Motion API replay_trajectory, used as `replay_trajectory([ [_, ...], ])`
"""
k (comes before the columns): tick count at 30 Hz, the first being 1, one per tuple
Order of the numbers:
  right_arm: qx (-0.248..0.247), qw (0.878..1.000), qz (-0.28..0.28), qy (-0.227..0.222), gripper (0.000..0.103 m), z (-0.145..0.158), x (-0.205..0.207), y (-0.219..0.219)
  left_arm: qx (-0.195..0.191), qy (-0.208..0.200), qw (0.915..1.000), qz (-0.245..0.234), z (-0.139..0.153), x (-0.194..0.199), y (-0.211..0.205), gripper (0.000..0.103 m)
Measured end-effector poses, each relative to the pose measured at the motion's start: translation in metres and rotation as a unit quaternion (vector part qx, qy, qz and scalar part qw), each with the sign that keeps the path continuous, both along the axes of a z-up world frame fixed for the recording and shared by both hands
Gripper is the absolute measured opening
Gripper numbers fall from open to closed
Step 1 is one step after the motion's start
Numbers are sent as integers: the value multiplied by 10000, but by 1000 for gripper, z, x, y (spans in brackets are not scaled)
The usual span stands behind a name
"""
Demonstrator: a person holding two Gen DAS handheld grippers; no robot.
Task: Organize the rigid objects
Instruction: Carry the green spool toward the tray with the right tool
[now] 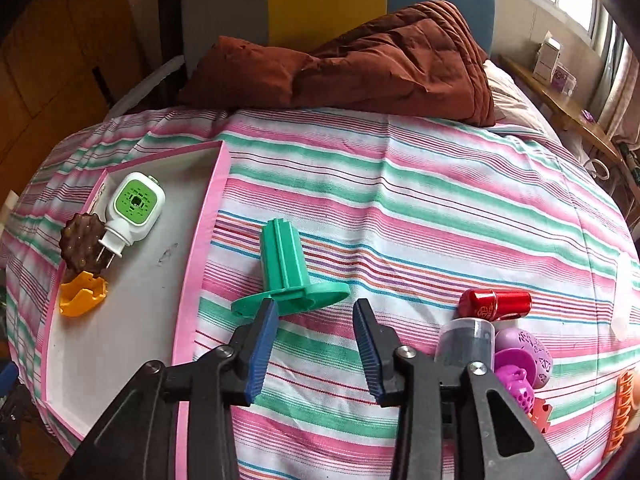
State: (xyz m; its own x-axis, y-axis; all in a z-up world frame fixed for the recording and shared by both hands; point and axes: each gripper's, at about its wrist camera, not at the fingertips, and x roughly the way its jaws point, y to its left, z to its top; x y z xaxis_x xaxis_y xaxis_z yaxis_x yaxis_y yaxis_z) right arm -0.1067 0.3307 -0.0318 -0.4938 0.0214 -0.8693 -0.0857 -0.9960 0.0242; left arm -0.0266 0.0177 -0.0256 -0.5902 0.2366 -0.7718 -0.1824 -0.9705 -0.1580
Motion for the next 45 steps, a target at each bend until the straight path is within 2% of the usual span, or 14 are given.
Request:
replay_trajectory([
  [5,250,9993,284,-64,44,-5,-16,-13,-46,-6,10000,-34,0,1,3,60],
  [14,404,9980,387,-296,44,-19,-50,-18,-131,-69,9998,-113,-3,2,9,60],
  [19,25,9997,206,-127,45,-8,-48,-5,-99,-116,9998,-113,-4,-2,11,60],
  [24,-240,9996,124,-93,52,-9,-65,-4,-116,-172,9997,-161,-7,-3,14,60],
  [27,-449,9989,84,-92,52,-8,-74,-7,-119,-223,9996,-157,-9,-4,15,60],
  [34,-1336,9903,-316,-197,53,-13,-82,9,-90,-224,9996,-111,-8,-8,12,60],
  [38,-1226,9910,-484,-250,54,-19,-89,11,-87,-269,9995,-144,-10,-8,13,60],
  [41,-1049,9903,-625,-670,54,-34,-95,10,-51,-284,9995,-145,-10,-7,13,60],
  [42,-1065,9895,-657,-723,52,-38,-94,10,-39,-278,9995,-132,-10,-7,13,60],
  [43,-997,9905,-650,-691,35,-40,-92,10,-48,-265,9996,-130,-9,-7,12,60],
  [44,-740,9930,-663,-634,30,-38,-89,7,-52,-263,9996,-133,-10,-7,13,60],
  [45,-531,9944,-653,-645,29,-37,-87,5,-37,-268,9995,-138,-10,-7,12,60],
])
